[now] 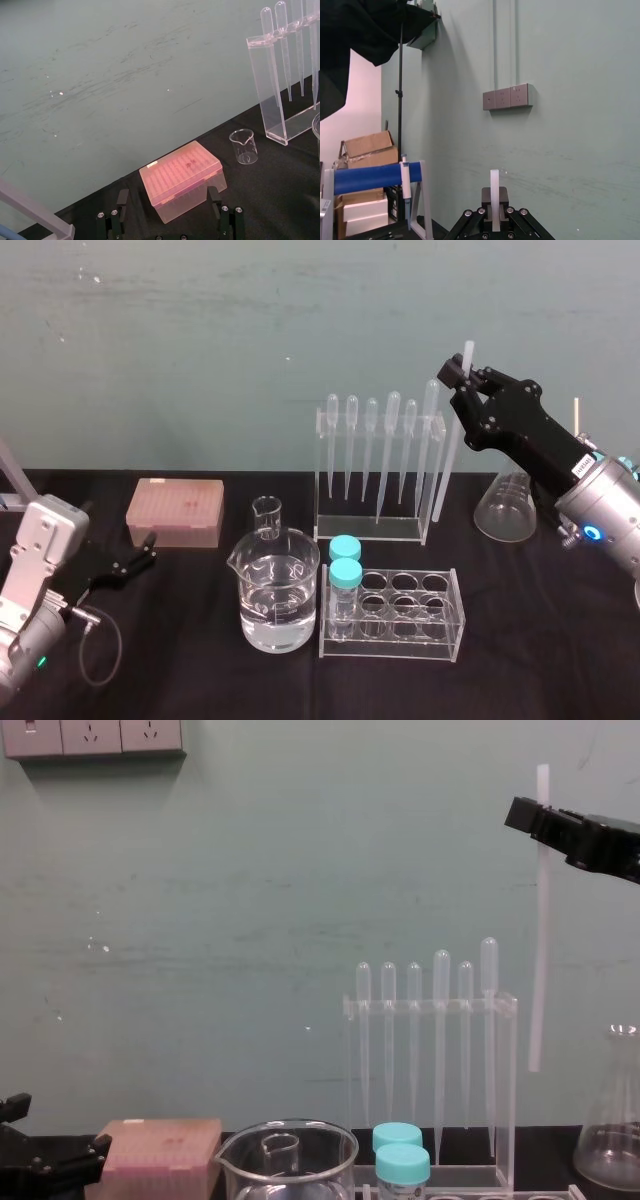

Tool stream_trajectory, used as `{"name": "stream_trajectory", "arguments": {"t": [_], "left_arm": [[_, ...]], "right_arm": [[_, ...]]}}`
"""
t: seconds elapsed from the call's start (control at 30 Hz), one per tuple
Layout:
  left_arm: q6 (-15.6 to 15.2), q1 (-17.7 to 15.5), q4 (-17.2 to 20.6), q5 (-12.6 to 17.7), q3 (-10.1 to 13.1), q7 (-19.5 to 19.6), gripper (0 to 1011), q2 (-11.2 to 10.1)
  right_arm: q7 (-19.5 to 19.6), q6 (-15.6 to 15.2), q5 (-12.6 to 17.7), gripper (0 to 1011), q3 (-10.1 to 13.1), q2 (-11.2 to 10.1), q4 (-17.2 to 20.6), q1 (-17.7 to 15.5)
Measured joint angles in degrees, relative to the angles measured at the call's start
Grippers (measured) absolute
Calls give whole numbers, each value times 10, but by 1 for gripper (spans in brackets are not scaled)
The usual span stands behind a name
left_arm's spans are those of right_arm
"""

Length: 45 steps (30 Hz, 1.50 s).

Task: Pick up the stirring rod with one hand, then place it down.

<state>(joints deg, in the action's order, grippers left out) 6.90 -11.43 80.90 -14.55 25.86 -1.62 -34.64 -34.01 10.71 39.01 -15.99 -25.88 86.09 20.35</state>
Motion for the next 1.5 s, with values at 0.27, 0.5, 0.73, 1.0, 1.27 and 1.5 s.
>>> {"name": "stream_trajectory", "arguments": {"t": [0.27,0.5,0.73,1.0,1.27,1.5], "left_arm": [[0,0,0,0,0,0,1000,0],[0,0,0,0,0,0,1000,0],[0,0,0,0,0,0,1000,0],[0,0,0,0,0,0,1000,0],[0,0,0,0,0,0,1000,0],[0,0,0,0,0,0,1000,0]], "right_arm": [[-11,-2,0,69,-9,-1,-7,-4],[-26,6,-7,69,-30,2,-30,-7],[-32,36,-35,69,-42,10,-59,-6],[-32,54,-53,69,-48,31,-99,3],[-31,56,-68,69,-53,47,-133,13],[-28,54,-79,69,-55,53,-149,13]]}}
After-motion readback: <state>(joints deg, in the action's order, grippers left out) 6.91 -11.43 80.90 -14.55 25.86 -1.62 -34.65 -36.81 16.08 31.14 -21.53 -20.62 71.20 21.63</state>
